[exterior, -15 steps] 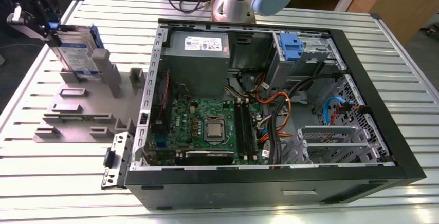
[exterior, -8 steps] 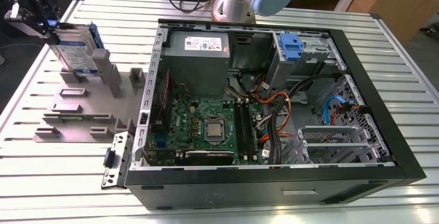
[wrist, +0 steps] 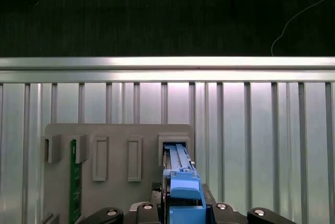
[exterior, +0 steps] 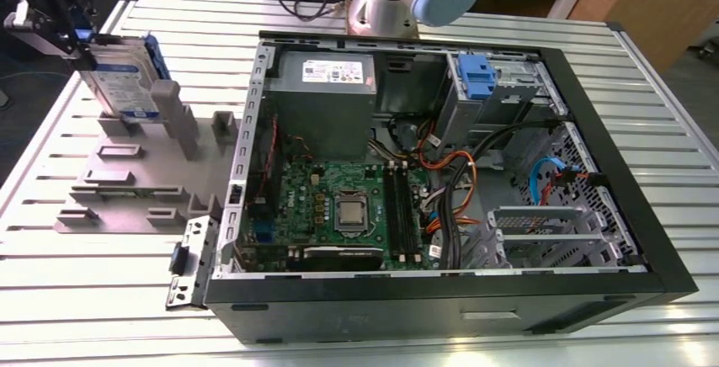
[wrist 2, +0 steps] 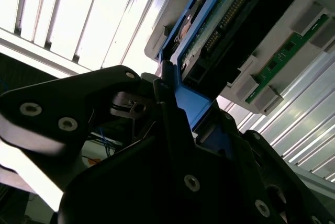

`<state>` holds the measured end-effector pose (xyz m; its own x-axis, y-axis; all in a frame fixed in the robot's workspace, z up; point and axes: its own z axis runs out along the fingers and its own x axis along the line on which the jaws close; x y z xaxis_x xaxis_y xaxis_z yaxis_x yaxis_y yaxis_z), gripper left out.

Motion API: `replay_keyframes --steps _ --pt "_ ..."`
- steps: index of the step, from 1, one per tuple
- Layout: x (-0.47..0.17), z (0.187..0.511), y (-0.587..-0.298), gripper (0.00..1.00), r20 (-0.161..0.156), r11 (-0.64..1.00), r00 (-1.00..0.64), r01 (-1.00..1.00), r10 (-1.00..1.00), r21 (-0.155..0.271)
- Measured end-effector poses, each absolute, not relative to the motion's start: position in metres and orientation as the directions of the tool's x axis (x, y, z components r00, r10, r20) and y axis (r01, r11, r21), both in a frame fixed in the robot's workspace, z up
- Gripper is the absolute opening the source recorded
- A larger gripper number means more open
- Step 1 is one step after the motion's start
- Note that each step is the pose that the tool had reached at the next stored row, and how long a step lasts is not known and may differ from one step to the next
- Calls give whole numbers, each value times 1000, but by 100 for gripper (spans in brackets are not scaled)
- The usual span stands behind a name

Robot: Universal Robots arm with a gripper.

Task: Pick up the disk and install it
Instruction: 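Pick up the disk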

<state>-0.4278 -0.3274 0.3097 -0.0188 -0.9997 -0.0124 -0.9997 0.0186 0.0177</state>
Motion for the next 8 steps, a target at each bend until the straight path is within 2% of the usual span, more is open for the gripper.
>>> replay_keyframes --steps 8 --pt "-428 312 -327 36 -12 19 -19 -1000 -1000 18"
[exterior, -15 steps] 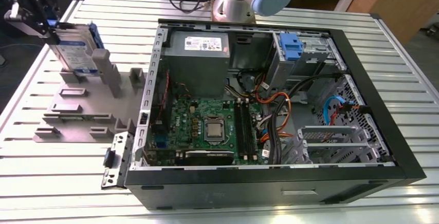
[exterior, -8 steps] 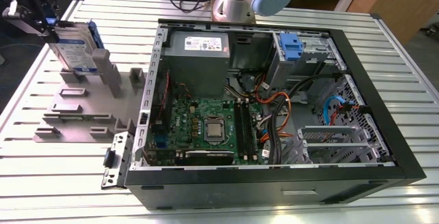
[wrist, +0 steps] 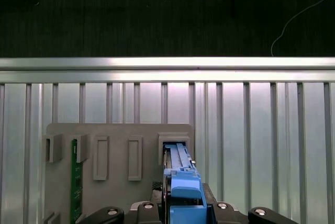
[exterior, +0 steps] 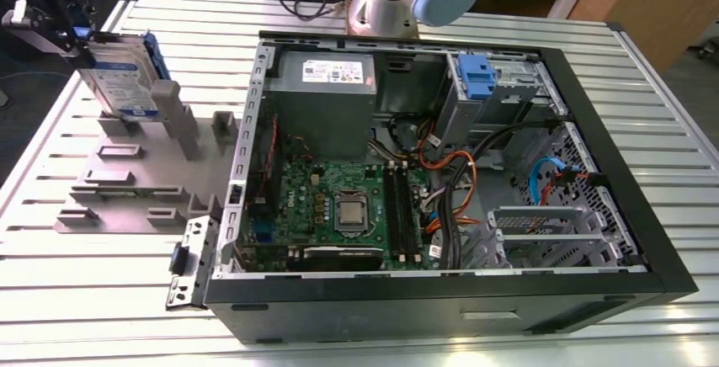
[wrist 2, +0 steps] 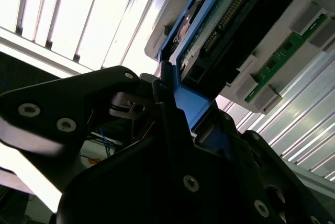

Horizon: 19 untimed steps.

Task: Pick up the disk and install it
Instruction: 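Pick up the disk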

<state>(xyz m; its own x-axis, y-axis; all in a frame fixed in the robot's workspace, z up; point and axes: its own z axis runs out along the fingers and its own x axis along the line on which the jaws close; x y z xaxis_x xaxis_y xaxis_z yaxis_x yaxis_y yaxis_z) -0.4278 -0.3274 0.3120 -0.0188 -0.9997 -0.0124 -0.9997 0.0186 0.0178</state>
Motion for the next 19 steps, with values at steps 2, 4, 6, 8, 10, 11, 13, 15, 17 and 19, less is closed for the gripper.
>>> replay_keyframes --steps 2,4,6,8,10,11,13,15,17,19 --pt "-428 312 -327 36 -12 19 -19 -1000 -1000 18" --pt "-428 313 -327 36 -12 19 -19 -1000 -1000 18" --pt "-428 313 -327 36 -12 19 -19 -1000 -1000 18" --pt "-428 314 -327 36 -12 19 -19 -1000 -1000 18" --pt "-428 314 -327 36 -12 19 -19 -1000 -1000 18" --pt "-428 314 -327 36 -12 19 -19 -1000 -1000 18" --pt "-428 315 -327 36 -12 19 -19 -1000 -1000 18" --pt "-428 315 -327 36 -12 19 -19 -1000 -1000 18" --pt "-428 316 -327 36 -12 19 -19 -1000 -1000 18" --pt "-428 316 -327 36 -12 19 -19 -1000 -1000 18"
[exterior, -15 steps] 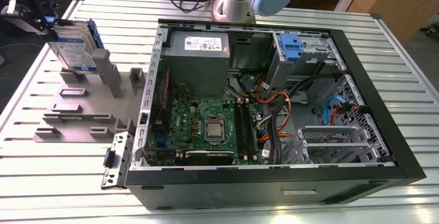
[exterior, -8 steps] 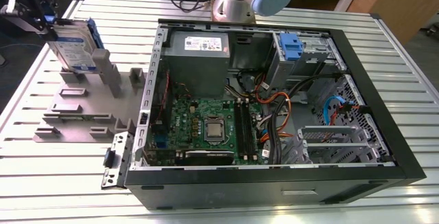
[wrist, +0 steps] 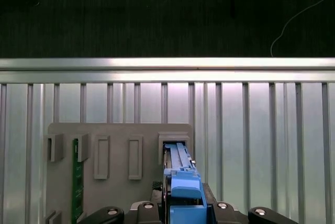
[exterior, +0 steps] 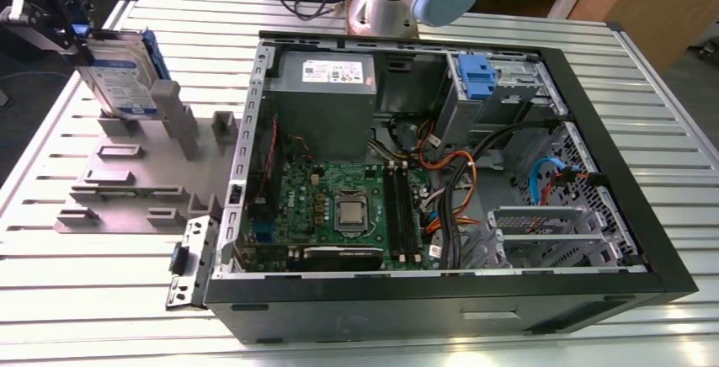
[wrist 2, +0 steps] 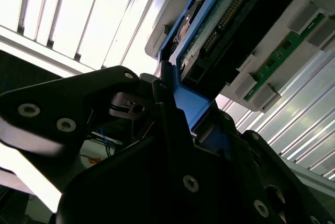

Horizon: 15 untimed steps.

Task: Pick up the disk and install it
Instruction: 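Pick up the disk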

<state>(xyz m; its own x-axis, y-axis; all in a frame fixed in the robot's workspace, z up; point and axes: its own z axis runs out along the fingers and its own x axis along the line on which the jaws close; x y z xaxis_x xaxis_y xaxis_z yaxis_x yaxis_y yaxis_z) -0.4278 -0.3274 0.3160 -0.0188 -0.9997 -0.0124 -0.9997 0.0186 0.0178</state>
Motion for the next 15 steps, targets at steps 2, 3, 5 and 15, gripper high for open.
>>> replay_keyframes --steps 2,3,5,15 --pt "-428 316 -327 36 -12 19 -19 -1000 -1000 18" --pt "-428 317 -327 36 -12 19 -19 -1000 -1000 18" --pt "-428 318 -327 36 -12 19 -19 -1000 -1000 18" --pt "-428 322 -327 36 -12 19 -19 -1000 -1000 18"
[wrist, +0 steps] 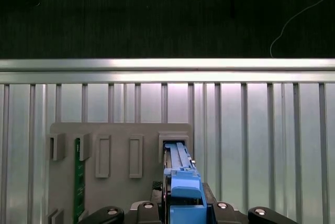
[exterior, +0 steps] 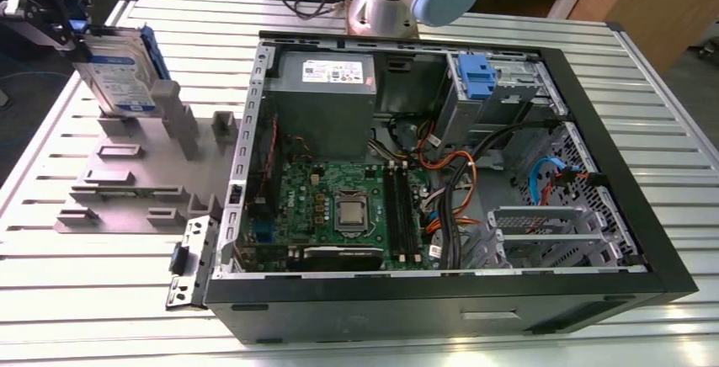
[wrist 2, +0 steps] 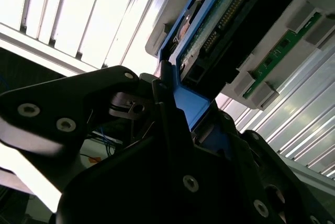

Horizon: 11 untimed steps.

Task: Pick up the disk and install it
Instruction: 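Pick up the disk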

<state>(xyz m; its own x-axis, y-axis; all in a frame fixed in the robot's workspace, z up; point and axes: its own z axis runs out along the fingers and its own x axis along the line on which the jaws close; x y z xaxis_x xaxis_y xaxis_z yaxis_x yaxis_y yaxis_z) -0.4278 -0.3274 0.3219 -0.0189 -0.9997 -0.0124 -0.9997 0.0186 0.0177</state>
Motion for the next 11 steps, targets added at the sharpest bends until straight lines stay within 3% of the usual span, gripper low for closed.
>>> replay_keyframes --steps 11 --pt "-428 326 -327 36 -12 19 -19 -1000 -1000 18"
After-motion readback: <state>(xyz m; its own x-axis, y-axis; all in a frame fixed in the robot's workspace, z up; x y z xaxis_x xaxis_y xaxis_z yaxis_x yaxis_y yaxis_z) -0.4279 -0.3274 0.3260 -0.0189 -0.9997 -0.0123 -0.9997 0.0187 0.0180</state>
